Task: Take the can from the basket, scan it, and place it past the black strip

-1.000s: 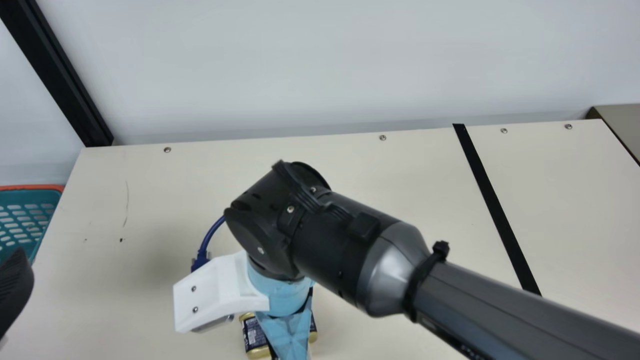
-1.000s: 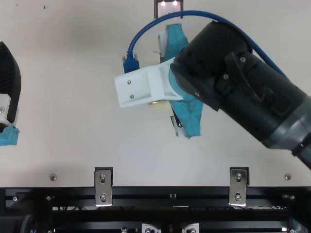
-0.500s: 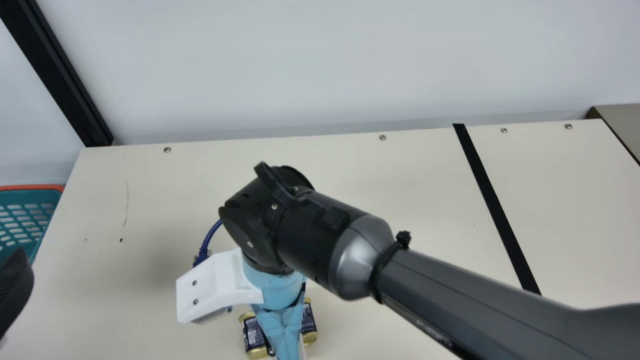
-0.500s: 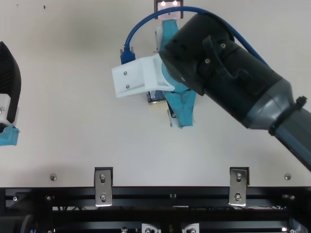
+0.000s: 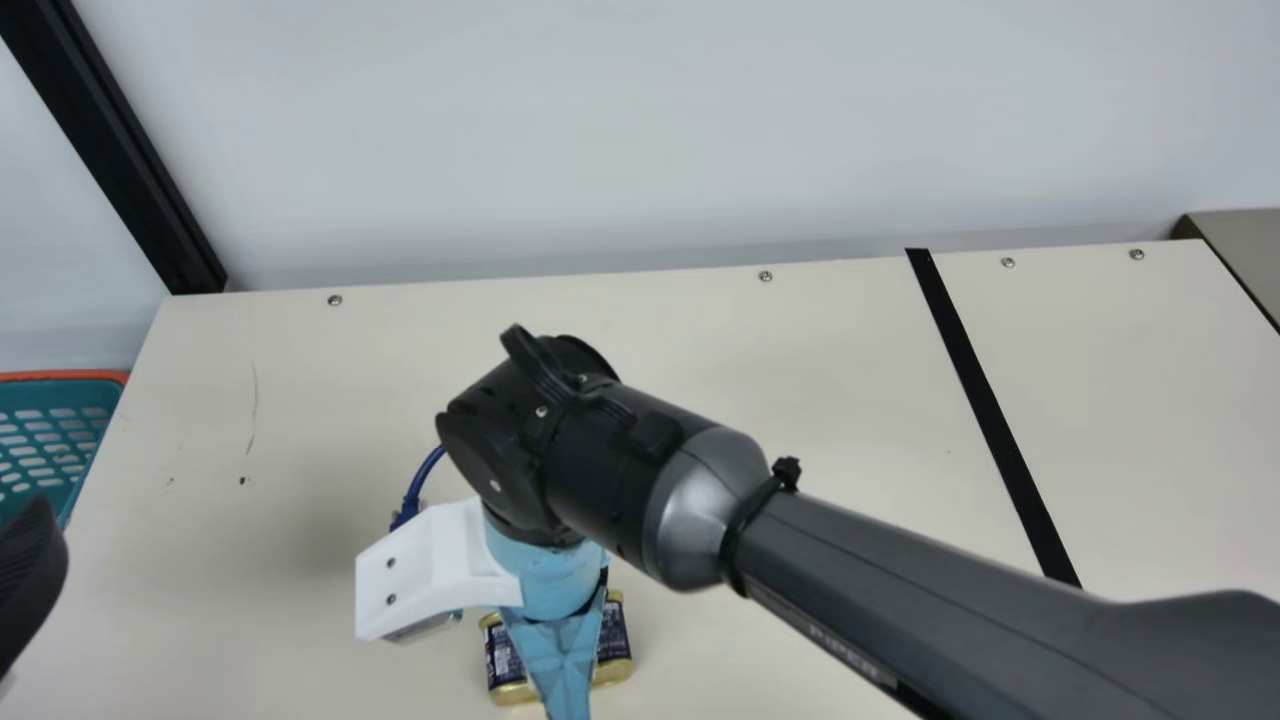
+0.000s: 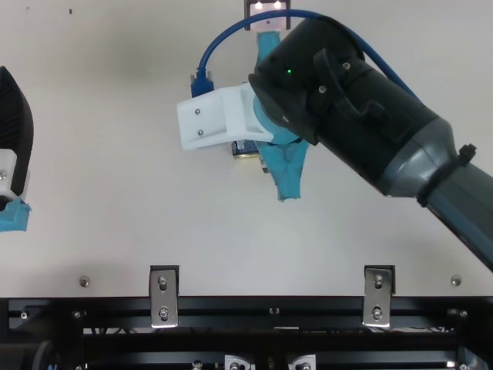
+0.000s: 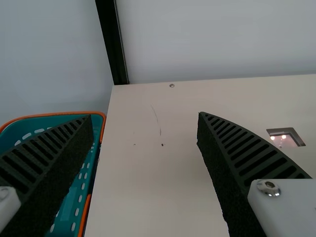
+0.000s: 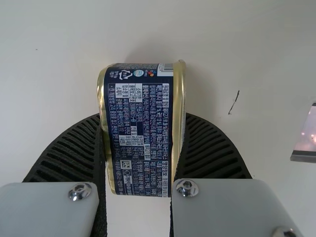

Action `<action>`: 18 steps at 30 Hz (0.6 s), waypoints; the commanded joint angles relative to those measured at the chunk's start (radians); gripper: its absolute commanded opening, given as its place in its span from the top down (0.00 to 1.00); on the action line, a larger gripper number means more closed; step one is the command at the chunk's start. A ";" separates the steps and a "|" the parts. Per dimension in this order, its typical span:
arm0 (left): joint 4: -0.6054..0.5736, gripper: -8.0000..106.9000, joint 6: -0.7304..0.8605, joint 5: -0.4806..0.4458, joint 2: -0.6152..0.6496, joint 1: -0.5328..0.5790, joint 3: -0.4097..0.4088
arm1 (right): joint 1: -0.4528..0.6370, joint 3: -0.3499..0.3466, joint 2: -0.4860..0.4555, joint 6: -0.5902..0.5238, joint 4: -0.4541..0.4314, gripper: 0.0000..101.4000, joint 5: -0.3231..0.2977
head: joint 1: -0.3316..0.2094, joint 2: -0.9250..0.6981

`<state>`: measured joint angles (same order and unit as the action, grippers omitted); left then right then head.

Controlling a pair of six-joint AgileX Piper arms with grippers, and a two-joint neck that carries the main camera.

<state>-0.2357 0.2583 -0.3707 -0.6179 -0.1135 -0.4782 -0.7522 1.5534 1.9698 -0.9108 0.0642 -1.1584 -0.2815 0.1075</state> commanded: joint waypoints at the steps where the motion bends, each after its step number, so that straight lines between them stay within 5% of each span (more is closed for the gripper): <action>1: 0.000 0.15 0.000 0.000 0.000 0.000 0.000 | 0.003 -0.005 -0.012 0.009 0.012 1.00 0.018 | -0.002 0.002; 18: 0.000 0.15 0.000 0.000 0.000 0.000 0.000 | 0.096 -0.064 -0.158 0.104 0.010 1.00 0.127 | 0.001 0.060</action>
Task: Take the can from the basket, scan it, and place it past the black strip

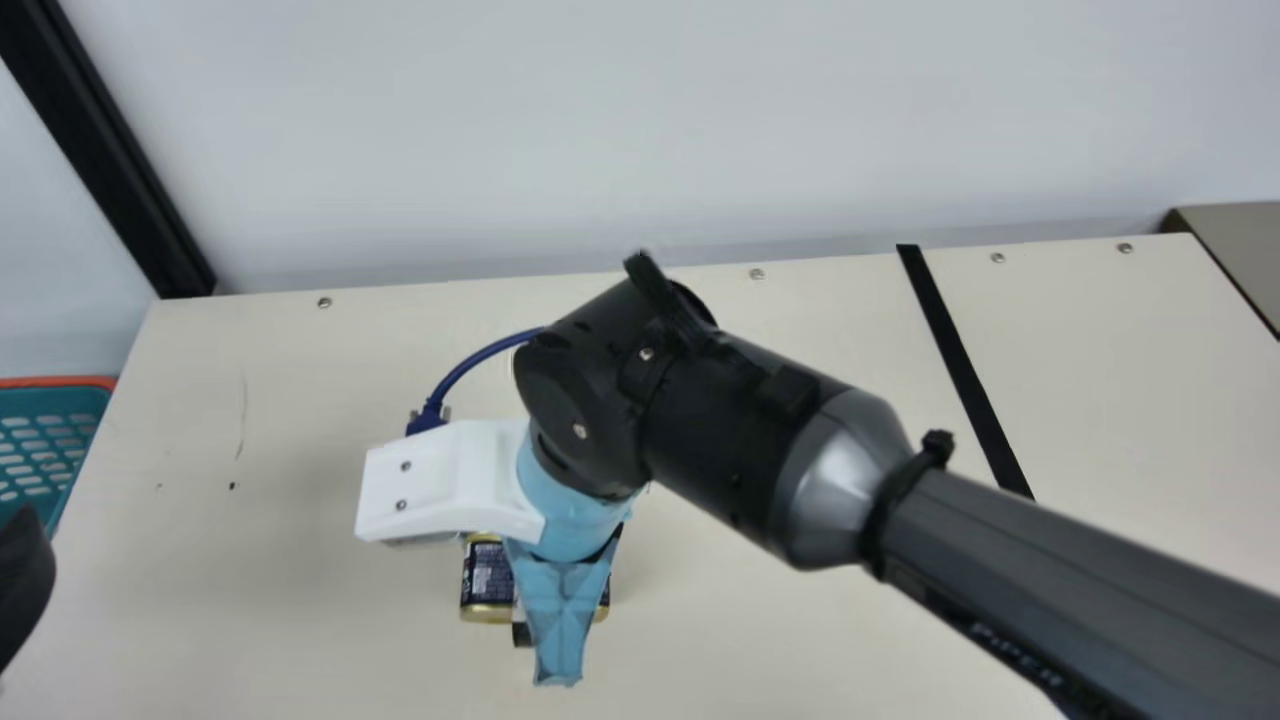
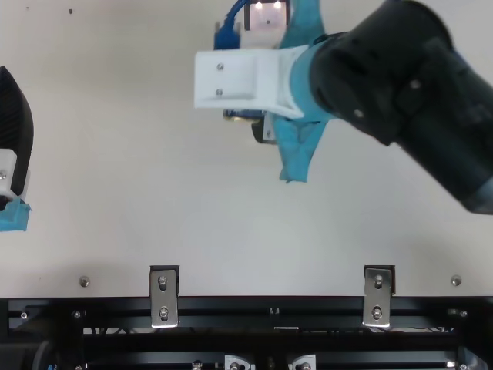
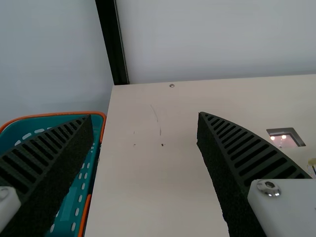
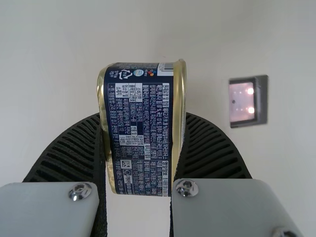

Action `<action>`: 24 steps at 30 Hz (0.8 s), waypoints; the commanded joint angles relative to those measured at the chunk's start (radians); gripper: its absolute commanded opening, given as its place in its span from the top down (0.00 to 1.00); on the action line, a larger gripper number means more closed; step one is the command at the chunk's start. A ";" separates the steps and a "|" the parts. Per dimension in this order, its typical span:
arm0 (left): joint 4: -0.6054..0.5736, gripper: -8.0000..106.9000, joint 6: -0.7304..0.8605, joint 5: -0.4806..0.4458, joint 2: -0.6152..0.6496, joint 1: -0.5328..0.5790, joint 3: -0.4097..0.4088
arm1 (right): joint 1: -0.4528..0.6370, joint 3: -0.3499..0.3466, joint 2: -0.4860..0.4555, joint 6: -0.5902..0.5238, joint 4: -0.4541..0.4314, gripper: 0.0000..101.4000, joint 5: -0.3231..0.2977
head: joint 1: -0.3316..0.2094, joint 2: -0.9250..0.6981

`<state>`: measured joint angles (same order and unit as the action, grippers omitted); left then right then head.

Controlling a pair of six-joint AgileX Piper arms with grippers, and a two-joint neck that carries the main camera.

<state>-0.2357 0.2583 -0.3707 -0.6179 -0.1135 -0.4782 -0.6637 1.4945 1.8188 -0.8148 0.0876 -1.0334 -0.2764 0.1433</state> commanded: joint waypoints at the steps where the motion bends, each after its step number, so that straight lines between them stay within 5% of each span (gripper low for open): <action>1: 0.000 0.15 0.000 0.000 0.000 0.000 0.000 | 0.018 -0.012 -0.017 0.016 -0.023 1.00 0.006 | -0.003 0.036; 24: 0.000 0.15 0.000 0.000 0.000 0.000 0.000 | 0.396 -0.135 -0.185 0.072 -0.197 1.00 0.002 | 0.015 0.377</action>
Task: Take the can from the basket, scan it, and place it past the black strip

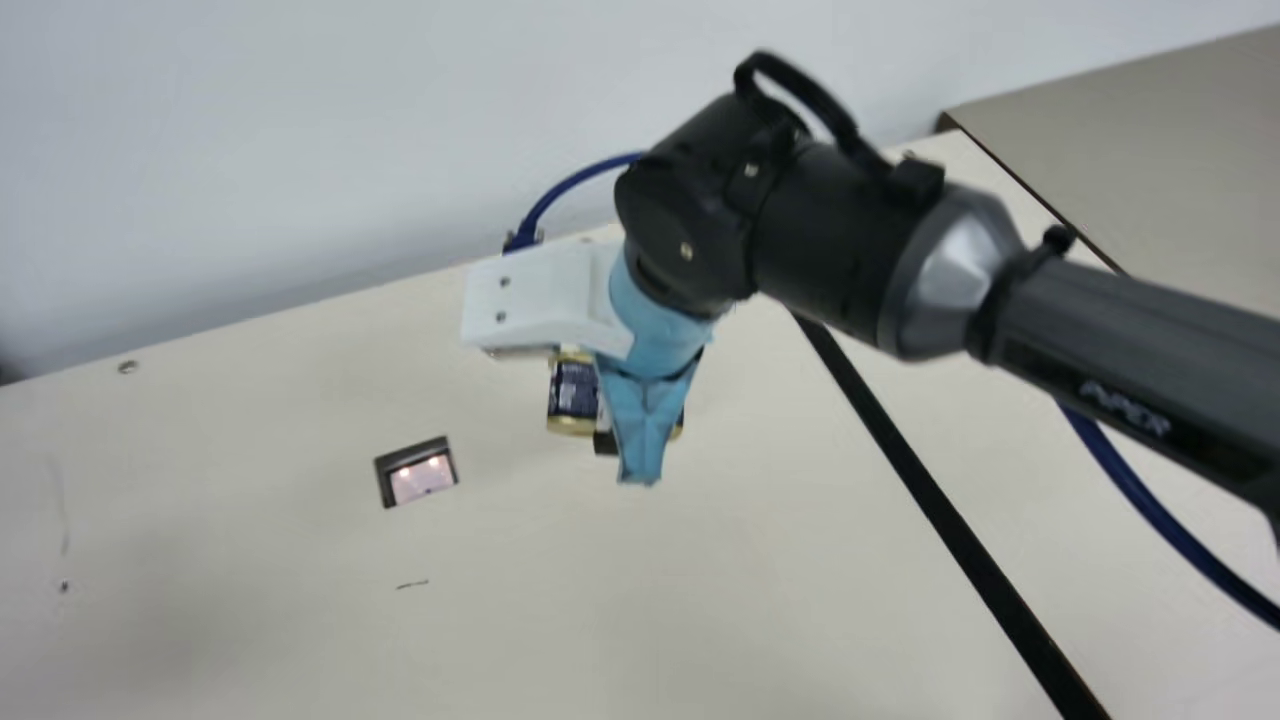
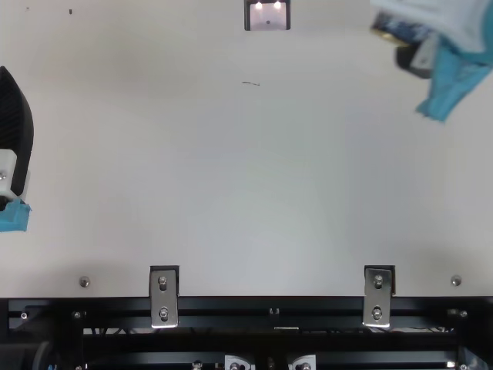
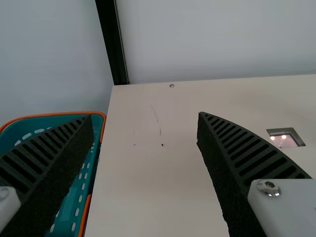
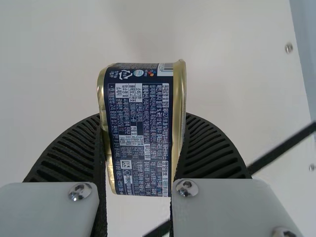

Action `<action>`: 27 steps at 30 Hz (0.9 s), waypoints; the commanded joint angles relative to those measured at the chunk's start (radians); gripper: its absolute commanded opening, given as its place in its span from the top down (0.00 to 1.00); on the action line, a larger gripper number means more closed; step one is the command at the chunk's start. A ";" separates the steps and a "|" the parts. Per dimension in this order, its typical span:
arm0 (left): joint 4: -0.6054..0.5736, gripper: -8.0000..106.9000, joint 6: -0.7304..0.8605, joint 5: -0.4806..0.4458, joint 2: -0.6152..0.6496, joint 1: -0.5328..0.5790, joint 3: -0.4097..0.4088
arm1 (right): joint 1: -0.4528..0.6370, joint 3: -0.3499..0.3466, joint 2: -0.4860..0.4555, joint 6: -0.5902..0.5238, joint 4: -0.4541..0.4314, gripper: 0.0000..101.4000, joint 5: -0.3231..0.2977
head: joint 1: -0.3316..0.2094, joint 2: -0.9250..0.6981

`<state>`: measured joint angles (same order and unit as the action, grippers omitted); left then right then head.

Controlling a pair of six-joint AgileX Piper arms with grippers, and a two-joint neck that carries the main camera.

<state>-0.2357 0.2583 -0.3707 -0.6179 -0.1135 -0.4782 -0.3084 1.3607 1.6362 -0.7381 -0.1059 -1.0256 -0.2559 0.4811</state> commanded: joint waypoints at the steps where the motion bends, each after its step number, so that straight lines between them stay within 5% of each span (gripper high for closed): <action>1: 0.000 0.15 0.000 0.000 0.000 0.000 0.000 | 0.059 -0.005 -0.007 -0.006 -0.008 1.00 -0.008 | -0.005 0.058; 12: 0.000 0.15 0.000 0.000 0.000 0.000 0.000 | 0.257 -0.030 -0.032 -0.039 -0.016 1.00 -0.002 | -0.003 0.255; 27: 0.000 0.15 0.000 0.000 0.000 0.000 0.000 | 0.471 0.001 0.021 -0.090 -0.051 1.00 0.032 | -0.003 0.255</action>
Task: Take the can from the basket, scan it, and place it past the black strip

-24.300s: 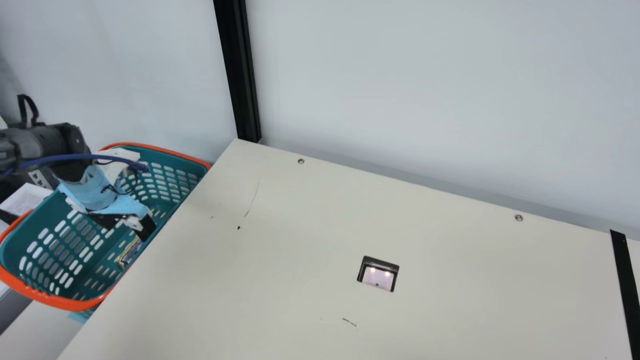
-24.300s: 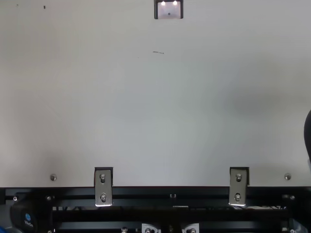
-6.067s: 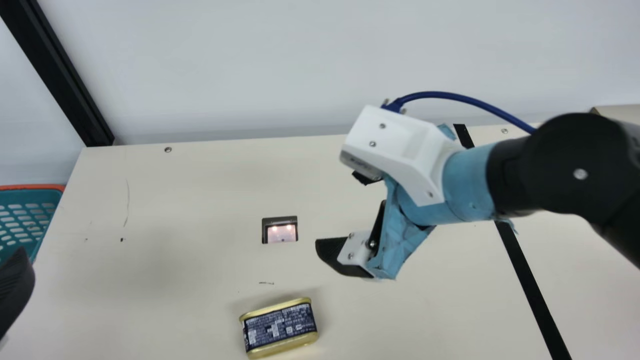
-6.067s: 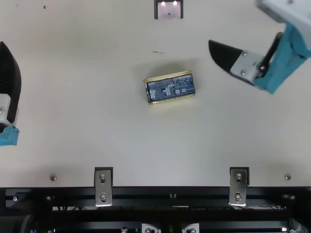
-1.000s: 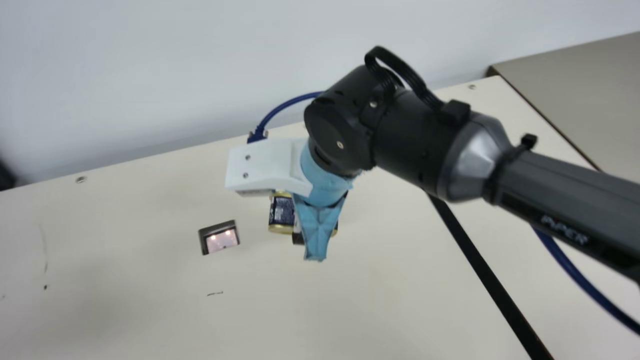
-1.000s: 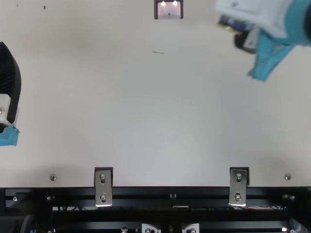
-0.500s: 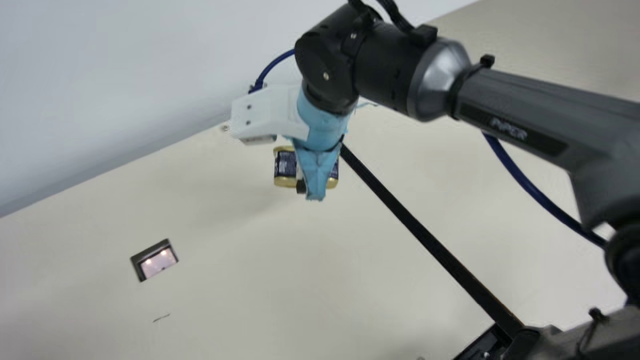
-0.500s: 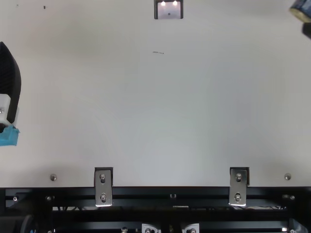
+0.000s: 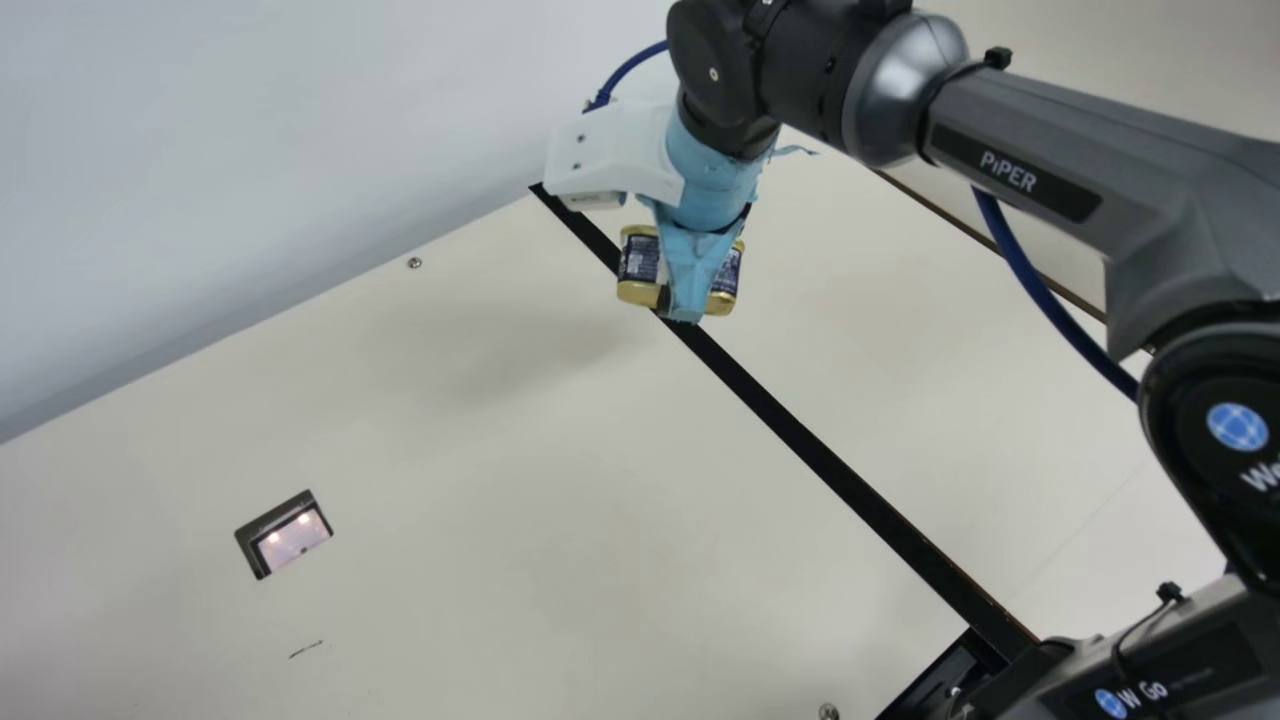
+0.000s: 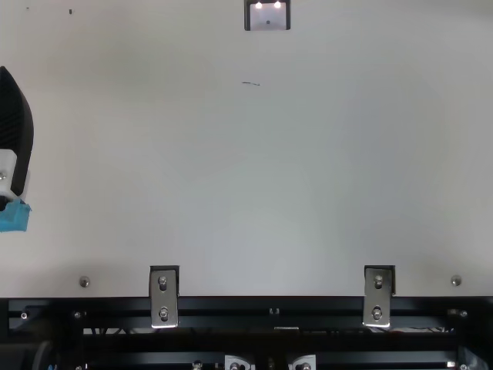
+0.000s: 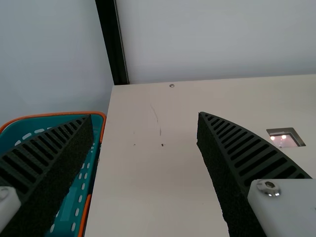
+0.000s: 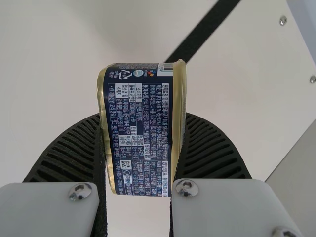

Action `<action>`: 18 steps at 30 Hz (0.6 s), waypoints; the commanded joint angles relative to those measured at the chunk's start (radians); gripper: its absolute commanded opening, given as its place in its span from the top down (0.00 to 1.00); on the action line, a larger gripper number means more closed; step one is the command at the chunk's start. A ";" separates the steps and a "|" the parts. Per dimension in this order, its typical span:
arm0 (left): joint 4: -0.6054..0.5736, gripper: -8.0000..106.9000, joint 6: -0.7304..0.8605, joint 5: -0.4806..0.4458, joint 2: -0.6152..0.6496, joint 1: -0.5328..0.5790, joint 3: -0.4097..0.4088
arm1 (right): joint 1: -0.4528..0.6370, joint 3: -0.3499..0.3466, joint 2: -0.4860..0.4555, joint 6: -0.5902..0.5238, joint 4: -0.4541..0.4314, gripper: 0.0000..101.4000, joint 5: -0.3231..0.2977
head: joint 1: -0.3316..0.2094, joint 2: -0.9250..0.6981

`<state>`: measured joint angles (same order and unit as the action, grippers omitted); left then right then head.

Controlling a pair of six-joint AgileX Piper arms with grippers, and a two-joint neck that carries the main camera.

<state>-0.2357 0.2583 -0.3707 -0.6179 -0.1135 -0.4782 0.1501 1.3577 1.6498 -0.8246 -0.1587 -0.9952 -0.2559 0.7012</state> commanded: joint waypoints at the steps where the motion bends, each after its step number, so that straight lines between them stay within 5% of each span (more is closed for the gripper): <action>1: 0.000 0.15 0.000 0.000 0.000 0.000 0.000 | 0.023 0.009 0.017 -0.007 0.002 1.00 0.004 | -0.003 0.035; 18: 0.000 0.15 0.000 0.000 0.000 0.000 0.000 | 0.171 0.132 0.204 -0.044 -0.044 1.00 0.010 | -0.003 0.035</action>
<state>-0.2357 0.2583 -0.3707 -0.6179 -0.1135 -0.4782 0.3147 1.4860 1.8438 -0.8674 -0.2041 -0.9794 -0.2559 0.7012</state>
